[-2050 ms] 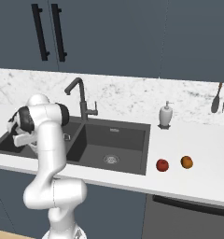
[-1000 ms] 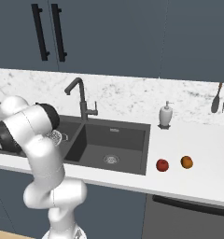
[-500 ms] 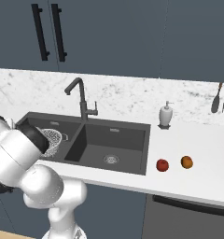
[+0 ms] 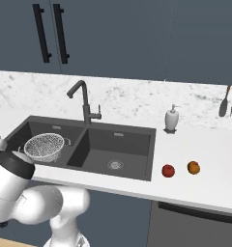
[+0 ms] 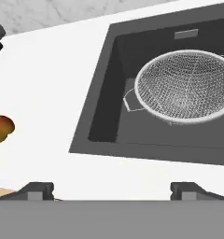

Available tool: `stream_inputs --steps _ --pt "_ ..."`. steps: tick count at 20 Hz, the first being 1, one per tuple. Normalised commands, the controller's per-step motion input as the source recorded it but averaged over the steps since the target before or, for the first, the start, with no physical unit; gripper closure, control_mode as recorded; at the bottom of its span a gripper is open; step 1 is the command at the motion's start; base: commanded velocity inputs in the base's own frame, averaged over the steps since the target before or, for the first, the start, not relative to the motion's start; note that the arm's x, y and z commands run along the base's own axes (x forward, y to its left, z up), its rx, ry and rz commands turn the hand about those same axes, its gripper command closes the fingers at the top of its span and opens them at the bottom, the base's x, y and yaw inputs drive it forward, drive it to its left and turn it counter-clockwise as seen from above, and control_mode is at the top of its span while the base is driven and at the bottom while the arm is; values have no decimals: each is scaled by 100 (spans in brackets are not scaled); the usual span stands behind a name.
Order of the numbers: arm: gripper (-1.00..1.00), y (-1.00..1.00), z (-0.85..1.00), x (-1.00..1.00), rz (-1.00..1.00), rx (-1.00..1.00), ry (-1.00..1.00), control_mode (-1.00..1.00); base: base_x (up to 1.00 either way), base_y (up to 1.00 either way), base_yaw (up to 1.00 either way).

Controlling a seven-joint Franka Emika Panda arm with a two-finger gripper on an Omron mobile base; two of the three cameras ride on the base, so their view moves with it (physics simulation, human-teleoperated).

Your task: Put the colander in the sink, put the peach, peach, apple in the colander, and turn on the sink faucet and pour water over the colander.

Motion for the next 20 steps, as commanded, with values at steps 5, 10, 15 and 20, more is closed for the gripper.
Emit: stream_inputs --steps 5,10,15,20 --pt "-100 42 36 -11 -28 11 29 -100 0 0 0" --pt "-100 41 32 -1 -12 6 38 -100 0 0 0" --pt "-100 41 -6 -9 0 -2 11 -100 0 0 0" --pt "-100 45 -17 3 -6 -3 3 -100 0 0 0"
